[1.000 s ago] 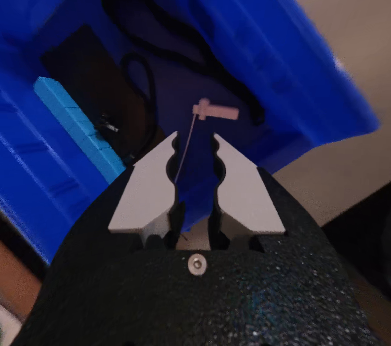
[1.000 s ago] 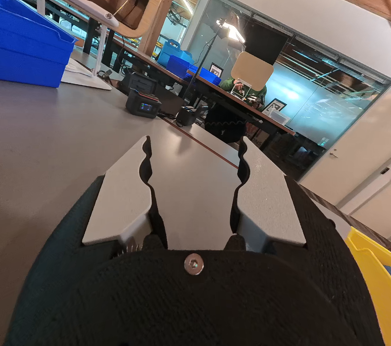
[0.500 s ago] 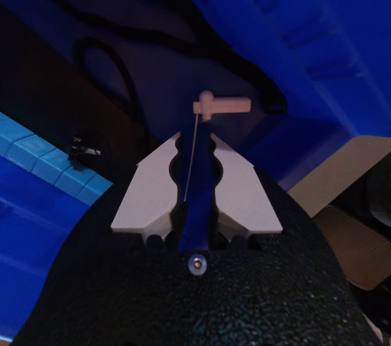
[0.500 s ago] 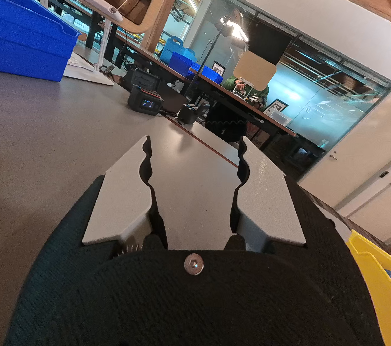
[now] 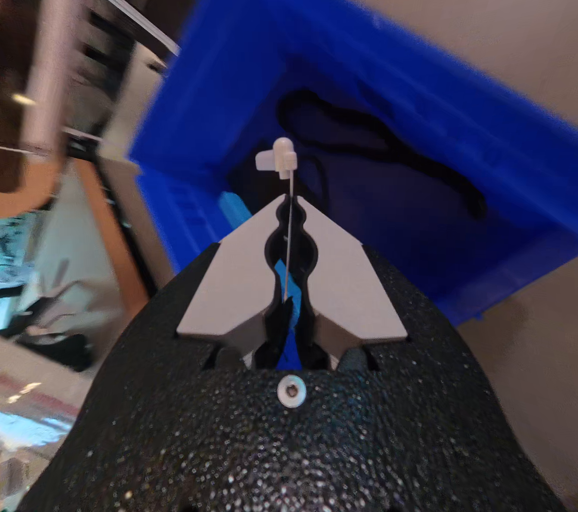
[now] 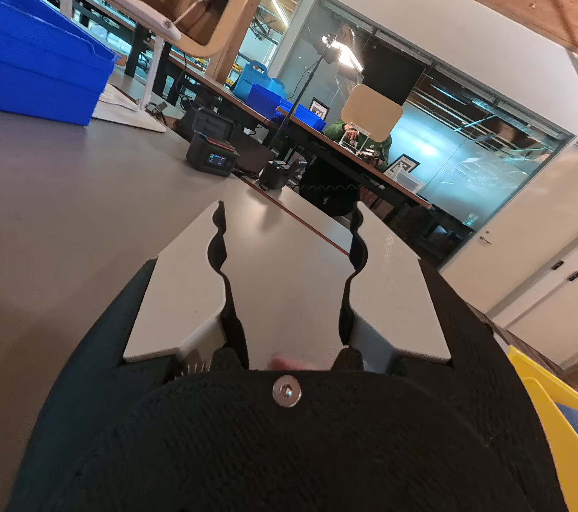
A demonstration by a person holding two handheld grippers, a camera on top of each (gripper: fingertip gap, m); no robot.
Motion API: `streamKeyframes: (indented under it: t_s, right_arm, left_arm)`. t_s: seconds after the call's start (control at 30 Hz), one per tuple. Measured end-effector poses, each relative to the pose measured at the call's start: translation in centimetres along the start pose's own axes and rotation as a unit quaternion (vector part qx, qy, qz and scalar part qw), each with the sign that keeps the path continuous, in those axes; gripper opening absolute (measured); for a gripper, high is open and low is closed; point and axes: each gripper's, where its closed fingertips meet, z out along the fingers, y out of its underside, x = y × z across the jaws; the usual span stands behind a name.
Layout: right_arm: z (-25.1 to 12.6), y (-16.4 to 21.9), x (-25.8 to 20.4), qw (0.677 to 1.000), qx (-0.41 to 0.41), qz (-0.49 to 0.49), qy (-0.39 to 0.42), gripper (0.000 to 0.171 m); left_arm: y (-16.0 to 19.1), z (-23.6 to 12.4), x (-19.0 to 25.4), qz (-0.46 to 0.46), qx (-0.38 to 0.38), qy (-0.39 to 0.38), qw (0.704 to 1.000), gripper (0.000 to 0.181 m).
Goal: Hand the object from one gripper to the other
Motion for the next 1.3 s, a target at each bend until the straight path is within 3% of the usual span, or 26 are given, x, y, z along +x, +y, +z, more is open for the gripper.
streamKeyframes:
  t_s: [0.03, 0.13, 0.27, 0.4, 0.5, 0.6, 0.73, 0.8, 0.93, 1.0, 1.07, 1.13, 1.23, 1.3]
  right_arm:
    - [0.0, -0.5, -0.3, 1.0, 0.008, 0.009, -0.009, 0.076]
    - [-0.2, -3.1, -1.4, 0.997, 0.041, 0.055, -0.048, 0.069]
    - [-1.3, -7.9, -4.2, 0.983, 0.083, 0.074, -0.143, 0.051]
    - [-3.4, -13.2, -7.3, 0.94, 0.096, 0.17, -0.278, 0.051]
    - [-4.1, -15.0, -7.2, 0.925, 0.078, 0.217, -0.303, 0.054]
    - [-4.8, -15.0, -7.1, 0.914, 0.04, 0.227, -0.335, 0.051]
    - [-4.7, -12.9, -5.9, 0.935, -0.009, 0.175, -0.31, 0.03]
    - [-4.7, -12.1, -5.6, 0.939, -0.021, 0.153, -0.307, 0.01]
    - [-4.0, -10.8, -4.2, 0.96, -0.022, 0.09, -0.263, 0.009]
    - [-3.2, -10.2, -2.7, 0.98, -0.007, 0.024, -0.195, 0.009]
    - [-2.6, -9.9, -1.0, 0.992, 0.02, -0.075, -0.102, 0.01]
    - [-2.6, -9.9, 0.2, 0.978, 0.053, -0.203, -0.007, 0.009]
    - [-2.8, -9.1, -0.6, 0.904, 0.082, -0.41, 0.089, 0.01]
    - [-2.5, -7.8, -2.2, 0.858, 0.084, -0.495, 0.105, 0.009]
  left_arm:
    - [-1.4, -1.1, -0.7, 0.002, 0.031, -0.029, 0.999, 0.0]
    - [-6.6, -4.3, -1.0, 0.016, 0.132, -0.072, 0.988, 0.0]
    - [-14.7, -7.4, 2.2, 0.03, 0.25, -0.031, 0.967, 0.0]
    - [-21.6, -8.6, 6.4, 0.068, 0.324, 0.021, 0.943, 0.0]
    - [-24.9, -7.9, 9.7, 0.121, 0.351, 0.042, 0.927, 0.0]
    - [-26.8, -6.8, 12.7, 0.157, 0.36, 0.067, 0.917, 0.0]
    - [-28.2, -5.9, 14.8, 0.171, 0.374, 0.082, 0.908, 0.0]
    - [-28.8, -5.8, 15.0, 0.161, 0.387, 0.085, 0.904, 0.0]
    - [-29.7, -4.4, 15.4, 0.071, 0.403, 0.133, 0.903, 0.002]
    - [-29.8, -3.3, 14.6, -0.017, 0.4, 0.151, 0.904, 0.047]
    - [-30.0, -3.2, 13.5, -0.134, 0.436, 0.187, 0.87, 0.048]
    - [-30.0, -2.7, 13.8, -0.241, 0.44, 0.282, 0.818, 0.055]
    - [-30.3, -1.7, 16.0, -0.341, 0.409, 0.45, 0.717, 0.071]
    - [-30.4, -1.4, 17.5, -0.366, 0.386, 0.538, 0.654, 0.068]
